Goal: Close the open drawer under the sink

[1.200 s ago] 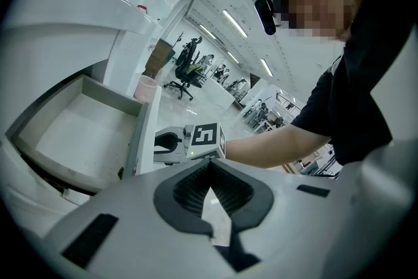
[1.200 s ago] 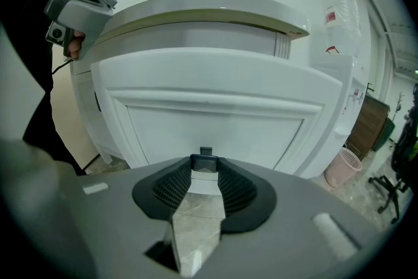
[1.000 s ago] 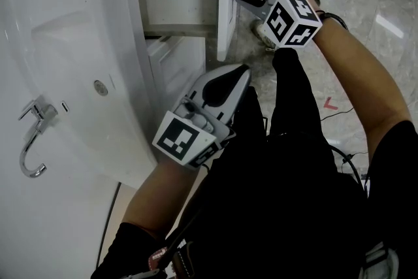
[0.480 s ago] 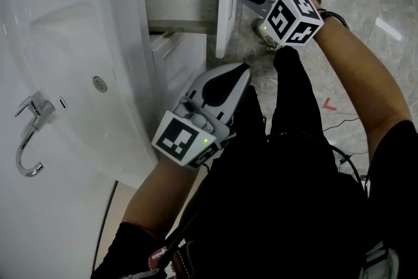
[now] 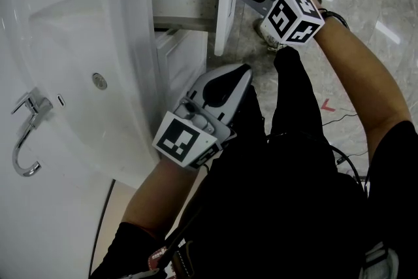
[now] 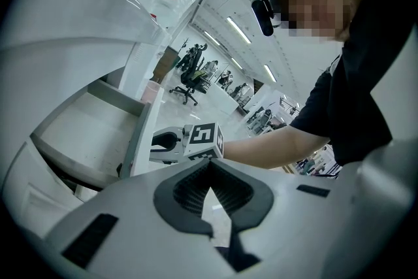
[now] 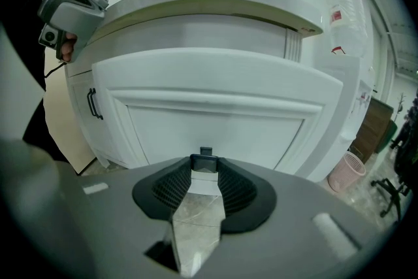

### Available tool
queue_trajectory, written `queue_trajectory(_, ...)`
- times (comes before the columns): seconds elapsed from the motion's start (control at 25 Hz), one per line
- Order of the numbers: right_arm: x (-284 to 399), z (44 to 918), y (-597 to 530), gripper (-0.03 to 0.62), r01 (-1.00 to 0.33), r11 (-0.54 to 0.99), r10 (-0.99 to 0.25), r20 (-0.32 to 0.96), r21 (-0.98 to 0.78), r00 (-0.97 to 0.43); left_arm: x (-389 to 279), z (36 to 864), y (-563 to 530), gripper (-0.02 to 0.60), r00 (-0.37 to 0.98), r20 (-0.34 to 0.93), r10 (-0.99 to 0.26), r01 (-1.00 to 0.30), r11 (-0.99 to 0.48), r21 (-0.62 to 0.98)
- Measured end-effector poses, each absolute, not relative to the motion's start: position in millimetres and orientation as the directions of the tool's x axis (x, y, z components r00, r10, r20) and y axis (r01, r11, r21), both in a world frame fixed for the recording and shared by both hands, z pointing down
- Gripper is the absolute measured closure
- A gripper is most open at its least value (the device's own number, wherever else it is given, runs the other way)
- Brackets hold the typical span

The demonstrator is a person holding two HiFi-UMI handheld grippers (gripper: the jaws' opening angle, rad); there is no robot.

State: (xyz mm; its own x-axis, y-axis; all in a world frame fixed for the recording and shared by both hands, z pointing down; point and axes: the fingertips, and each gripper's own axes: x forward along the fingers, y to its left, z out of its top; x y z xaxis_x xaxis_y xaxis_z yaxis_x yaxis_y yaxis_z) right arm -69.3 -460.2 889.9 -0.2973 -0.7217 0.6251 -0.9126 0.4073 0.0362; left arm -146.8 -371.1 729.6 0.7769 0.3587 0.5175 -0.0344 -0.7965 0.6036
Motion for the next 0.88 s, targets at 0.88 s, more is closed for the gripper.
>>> queue_trajectory(0.88,-76,883,-477,0.471,-0.921,0.385,-0.734,0.622,0.052,-0.272,-163,720,-370,0.581,0.790,0.502,0.353,-0.010,-0.810,0.586)
